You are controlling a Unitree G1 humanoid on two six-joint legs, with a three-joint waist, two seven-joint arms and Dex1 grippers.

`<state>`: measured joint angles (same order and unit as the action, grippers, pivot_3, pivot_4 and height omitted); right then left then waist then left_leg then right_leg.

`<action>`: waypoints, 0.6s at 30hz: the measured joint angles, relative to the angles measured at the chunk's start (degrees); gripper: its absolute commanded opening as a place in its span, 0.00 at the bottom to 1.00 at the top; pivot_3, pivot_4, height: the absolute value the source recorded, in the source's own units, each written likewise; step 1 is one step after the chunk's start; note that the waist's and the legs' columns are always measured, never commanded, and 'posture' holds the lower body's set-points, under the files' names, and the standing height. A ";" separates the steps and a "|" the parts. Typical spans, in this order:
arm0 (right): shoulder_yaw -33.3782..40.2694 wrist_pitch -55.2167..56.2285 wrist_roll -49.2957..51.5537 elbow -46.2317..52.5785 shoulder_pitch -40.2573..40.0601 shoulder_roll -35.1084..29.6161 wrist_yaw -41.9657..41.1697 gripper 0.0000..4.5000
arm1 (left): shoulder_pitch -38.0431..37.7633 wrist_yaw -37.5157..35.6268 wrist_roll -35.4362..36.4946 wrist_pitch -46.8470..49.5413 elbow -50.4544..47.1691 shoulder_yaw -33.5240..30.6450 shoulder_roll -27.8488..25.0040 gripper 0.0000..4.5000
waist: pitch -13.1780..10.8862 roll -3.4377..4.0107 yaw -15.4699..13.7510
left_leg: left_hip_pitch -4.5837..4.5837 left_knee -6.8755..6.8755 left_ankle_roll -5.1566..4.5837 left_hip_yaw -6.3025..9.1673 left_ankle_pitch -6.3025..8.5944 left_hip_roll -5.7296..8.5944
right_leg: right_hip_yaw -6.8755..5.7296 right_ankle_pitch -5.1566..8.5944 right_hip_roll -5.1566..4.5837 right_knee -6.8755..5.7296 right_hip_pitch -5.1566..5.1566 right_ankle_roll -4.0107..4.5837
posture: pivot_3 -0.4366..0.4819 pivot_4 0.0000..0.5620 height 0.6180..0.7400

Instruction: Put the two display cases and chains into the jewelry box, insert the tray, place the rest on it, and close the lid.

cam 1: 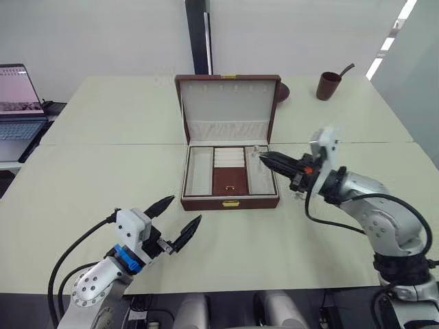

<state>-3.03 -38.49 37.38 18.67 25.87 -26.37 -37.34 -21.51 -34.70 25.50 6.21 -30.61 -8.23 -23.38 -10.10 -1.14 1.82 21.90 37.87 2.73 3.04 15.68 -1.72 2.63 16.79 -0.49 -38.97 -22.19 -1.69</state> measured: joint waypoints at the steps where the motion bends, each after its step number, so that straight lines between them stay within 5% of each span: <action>1: -0.98 0.02 -0.48 -1.09 0.72 0.61 -0.15 0.00 | -0.75 0.60 0.00 0.07 -0.58 -0.26 0.09 1.00 | 0.00 0.00 -0.06 | 0.02 0.00 0.00 -0.01 0.00 0.02 | 0.01 0.00 -0.02 0.00 -0.01 0.00 | 0.48 0.27 1.00; 18: -15.12 4.33 -14.70 -18.14 12.48 13.40 -2.59 0.00 | -8.47 8.18 -1.94 -0.69 -5.67 -1.14 4.76 1.00 | -0.03 0.01 0.03 | 0.02 0.00 0.00 -0.03 0.00 0.01 | 0.00 0.00 -0.02 -0.01 -0.06 0.01 | 0.48 0.27 1.00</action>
<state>-18.15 -34.16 22.68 0.53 38.35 -12.97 -39.94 -29.97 -26.52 23.56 5.52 -36.28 -9.37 -18.62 -10.12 -1.13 1.85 21.92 37.87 2.73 3.01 15.68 -1.71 2.63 16.78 -0.51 -38.98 -22.25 -1.68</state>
